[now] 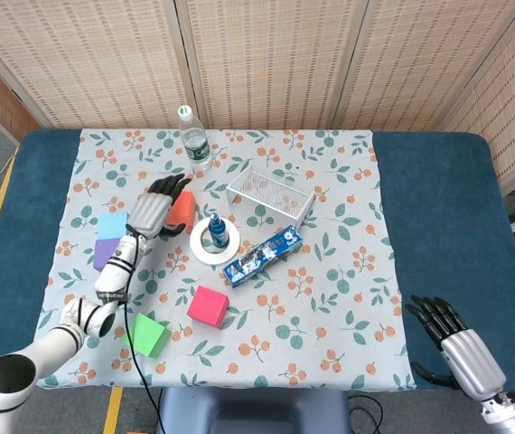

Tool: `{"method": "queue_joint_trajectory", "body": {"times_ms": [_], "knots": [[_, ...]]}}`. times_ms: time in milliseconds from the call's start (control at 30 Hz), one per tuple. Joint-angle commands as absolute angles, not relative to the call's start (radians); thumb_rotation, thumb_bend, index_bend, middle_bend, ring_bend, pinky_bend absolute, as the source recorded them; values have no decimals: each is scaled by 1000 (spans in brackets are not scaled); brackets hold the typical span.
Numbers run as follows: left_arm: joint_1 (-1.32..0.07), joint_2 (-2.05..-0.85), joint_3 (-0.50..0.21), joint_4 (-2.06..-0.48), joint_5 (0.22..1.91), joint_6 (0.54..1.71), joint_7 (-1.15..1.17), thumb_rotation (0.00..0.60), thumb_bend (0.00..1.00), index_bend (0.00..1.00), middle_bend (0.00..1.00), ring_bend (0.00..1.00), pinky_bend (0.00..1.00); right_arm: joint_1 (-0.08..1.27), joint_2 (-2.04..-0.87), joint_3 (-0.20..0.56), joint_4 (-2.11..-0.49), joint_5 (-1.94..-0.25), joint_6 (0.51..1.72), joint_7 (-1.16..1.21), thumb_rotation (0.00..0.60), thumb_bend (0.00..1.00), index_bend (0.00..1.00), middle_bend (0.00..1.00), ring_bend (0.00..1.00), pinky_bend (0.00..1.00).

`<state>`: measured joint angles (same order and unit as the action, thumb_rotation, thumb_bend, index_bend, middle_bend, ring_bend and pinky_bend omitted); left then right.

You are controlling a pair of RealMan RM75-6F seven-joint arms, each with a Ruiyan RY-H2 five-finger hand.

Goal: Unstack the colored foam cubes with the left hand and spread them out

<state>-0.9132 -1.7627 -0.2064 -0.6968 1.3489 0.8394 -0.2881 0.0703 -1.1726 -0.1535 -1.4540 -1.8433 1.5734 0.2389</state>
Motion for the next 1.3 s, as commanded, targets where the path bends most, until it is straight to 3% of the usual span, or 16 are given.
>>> {"method": "queue_joint_trajectory", "body": {"times_ms": [33,167,333,500,600,767,1167,1300], "knots": [[-792,-1540,-161,-1076,1370,957,-179,600,293,0,0,0,97,70,-1171,-159,-1455,-1852,1579,243,600,151,0,0,0,0],[-711,-1432,-125,-1288,1374,1047,-53,600,286,0,0,0,97,70,-1170,-169,-1456,-1868,1579,245,600,152,0,0,0,0],[-613,-1375,-66,-1410,1376,1140,59,600,280,0,0,0,109,74,-1169,-180,-1458,-1883,1574,250,600,152,0,0,0,0],[-579,-1390,-52,-1395,1377,1172,117,600,279,0,0,11,108,77,-1170,-190,-1461,-1897,1572,254,600,152,0,0,0,0],[-539,-1357,-40,-1426,1383,1220,146,600,284,0,30,127,132,76,-1166,-191,-1462,-1901,1583,262,600,152,0,0,0,0],[-448,-1320,-6,-1403,1383,1296,115,600,288,0,172,275,206,74,-1163,-187,-1460,-1893,1589,262,600,156,0,0,0,0],[-398,-1347,2,-1279,1330,1206,42,600,285,0,214,293,212,81,-1169,-195,-1464,-1893,1564,255,600,160,0,0,0,0],[-399,-1368,-1,-1244,1321,1172,48,600,285,0,270,293,223,78,-1166,-191,-1465,-1890,1577,255,600,160,0,0,0,0]]}}
